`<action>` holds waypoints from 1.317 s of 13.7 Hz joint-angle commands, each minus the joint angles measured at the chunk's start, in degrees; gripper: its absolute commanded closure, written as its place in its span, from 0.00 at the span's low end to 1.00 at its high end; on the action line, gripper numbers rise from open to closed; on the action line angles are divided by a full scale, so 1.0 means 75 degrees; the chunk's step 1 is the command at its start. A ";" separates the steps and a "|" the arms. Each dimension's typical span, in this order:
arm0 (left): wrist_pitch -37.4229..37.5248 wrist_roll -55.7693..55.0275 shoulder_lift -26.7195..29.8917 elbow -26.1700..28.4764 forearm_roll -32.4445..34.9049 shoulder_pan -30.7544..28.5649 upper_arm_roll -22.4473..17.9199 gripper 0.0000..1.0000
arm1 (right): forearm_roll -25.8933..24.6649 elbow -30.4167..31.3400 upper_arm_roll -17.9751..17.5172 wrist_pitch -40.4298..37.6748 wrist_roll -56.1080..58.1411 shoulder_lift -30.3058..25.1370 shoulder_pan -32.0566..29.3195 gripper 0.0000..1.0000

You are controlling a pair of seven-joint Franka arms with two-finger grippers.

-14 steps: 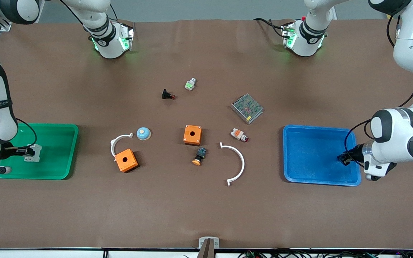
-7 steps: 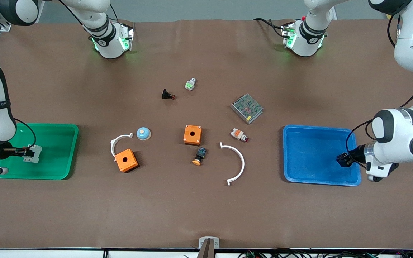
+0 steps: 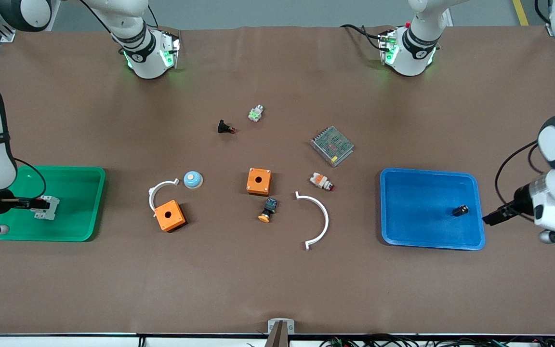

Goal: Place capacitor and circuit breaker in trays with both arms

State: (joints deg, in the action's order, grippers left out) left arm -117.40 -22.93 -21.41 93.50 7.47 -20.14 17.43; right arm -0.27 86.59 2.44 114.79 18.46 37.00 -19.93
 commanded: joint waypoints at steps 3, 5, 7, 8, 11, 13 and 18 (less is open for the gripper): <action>0.1939 0.1027 0.1271 -0.0571 0.0070 -0.0010 0.0243 0.00 | 0.0434 0.0535 -0.0033 -0.1383 -0.1624 -0.1578 0.1003 0.00; 0.2491 0.1717 0.1739 -0.0759 0.0047 -0.0010 0.0324 0.00 | 0.0434 0.1236 -0.0033 -0.1395 -0.2400 -0.2351 0.1542 0.00; 0.2738 0.1885 0.2196 -0.0784 -0.0035 -0.0010 0.0523 0.00 | 0.0434 0.1812 -0.0033 -0.1430 -0.3113 -0.3124 0.2034 0.00; 0.2902 0.1885 0.2453 -0.0784 -0.0047 0.0013 0.0582 0.00 | 0.0434 0.1884 -0.0021 -0.1639 -0.3326 -0.3407 0.2222 0.00; 0.3697 0.1967 0.3041 -0.0643 -0.0199 0.1167 -0.0093 0.00 | 0.0434 0.1850 -0.0033 -0.2272 -0.3387 -0.4110 0.2621 0.00; 0.3911 0.1967 0.3147 -0.0643 -0.0246 0.1816 -0.0704 0.00 | 0.0411 0.1687 -0.0021 -0.2566 -0.3364 -0.4463 0.2693 0.00; 0.3970 0.1979 0.3346 -0.0479 -0.0691 0.2695 -0.1596 0.00 | 0.0340 0.0223 0.0002 -0.3329 -0.3294 -0.4441 0.2658 0.00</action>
State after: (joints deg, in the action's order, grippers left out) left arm -88.30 -9.13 1.74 88.25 3.31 -2.47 7.68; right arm 2.35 92.08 2.10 91.20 -6.20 3.07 -0.11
